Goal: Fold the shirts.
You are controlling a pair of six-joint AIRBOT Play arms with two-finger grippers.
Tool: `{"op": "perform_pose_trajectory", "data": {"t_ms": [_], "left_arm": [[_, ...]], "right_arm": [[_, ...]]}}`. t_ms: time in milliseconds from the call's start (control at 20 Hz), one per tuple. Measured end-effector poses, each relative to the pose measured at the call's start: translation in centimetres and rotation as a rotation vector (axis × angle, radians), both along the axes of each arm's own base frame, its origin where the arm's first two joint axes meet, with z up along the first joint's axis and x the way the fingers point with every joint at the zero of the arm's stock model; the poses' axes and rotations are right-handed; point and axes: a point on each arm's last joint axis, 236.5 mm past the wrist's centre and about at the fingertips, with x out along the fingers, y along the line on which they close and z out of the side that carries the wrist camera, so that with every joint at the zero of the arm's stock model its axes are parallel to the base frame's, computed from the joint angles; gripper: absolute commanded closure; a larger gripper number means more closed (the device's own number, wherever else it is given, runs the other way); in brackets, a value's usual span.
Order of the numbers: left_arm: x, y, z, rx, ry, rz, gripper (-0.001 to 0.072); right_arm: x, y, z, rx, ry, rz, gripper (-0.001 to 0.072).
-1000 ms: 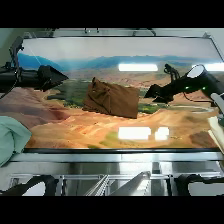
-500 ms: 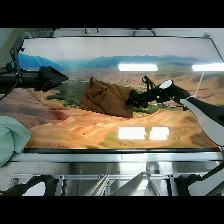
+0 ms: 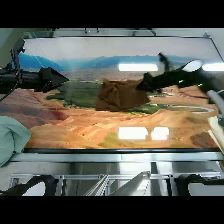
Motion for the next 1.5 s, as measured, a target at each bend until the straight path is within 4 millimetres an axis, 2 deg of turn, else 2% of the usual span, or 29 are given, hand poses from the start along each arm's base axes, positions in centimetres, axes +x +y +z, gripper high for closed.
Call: {"op": "perform_pose_trajectory", "data": {"t_ms": [50,150,250,350,400,550,600,700,800,900,1050,1300,1400,1500], "left_arm": [[-0.1,0.0,0.0,0.0,0.002,-0.003,0.0184],[-0.3,-0.1,-0.1,-0.002,0.009,-0.011,0.0184],[-0.6,-0.2,-0.1,-0.004,0.017,-0.02,0.0184],[-0.7,-0.3,-0.1,-0.005,0.023,-0.025,0.0184],[-0.8,-0.3,-0.1,-0.006,0.024,-0.026,0.0184],[-0.9,-0.6,-0.1,-0.006,0.026,-0.035,0.0184],[-1.0,-0.7,-0.2,-0.006,0.029,-0.039,0.0184],[-1.0,-0.8,-0.2,-0.006,0.028,-0.042,0.0184],[-1.1,-0.9,-0.2,-0.006,0.028,-0.045,0.0184],[-1.1,-0.9,-0.2,-0.006,0.027,-0.045,0.0184],[-0.9,-0.9,-0.2,-0.005,0.023,-0.04,0.0184],[0.2,-0.4,0.0,0.001,-0.008,0.001,0.0184],[0.4,-0.3,0.0,0.002,-0.014,0.01,0.0185],[0.4,-0.3,0.0,0.003,-0.015,0.01,0.0184]], "right_arm": [[0.1,-3.4,1.8,-0.104,-0.039,-0.035,0.0694],[0.4,-11.5,6.3,-0.308,-0.127,-0.171,0.0694],[-0.2,-19.4,11.1,-0.444,-0.195,-0.341,0.0693],[-1.4,-26.1,15.1,-0.538,-0.251,-0.497,0.0694],[-2.0,-28.8,16.6,-0.564,-0.271,-0.567,0.0694],[-3.0,-35.5,19.4,-0.564,-0.325,-0.757,0.0694],[-3.1,-37.3,19.5,-0.552,-0.328,-0.803,0.0695],[-3.3,-40.7,18.4,-0.527,-0.299,-0.874,0.0695],[-3.3,-43.4,17.0,-0.476,-0.263,-0.925,0.0695],[-3.1,-45.2,16.2,-0.418,-0.252,-0.94,0.0696],[-2.1,-46.6,18.1,-0.369,-0.325,-0.929,0.0695],[-0.1,-46.1,24.0,-0.251,-0.558,-0.885,0.0695],[-0.5,-46.7,24.3,-0.248,-0.567,-0.892,0.0695],[-1.9,-47.9,22.6,-0.288,-0.492,-0.912,0.0696]]}}
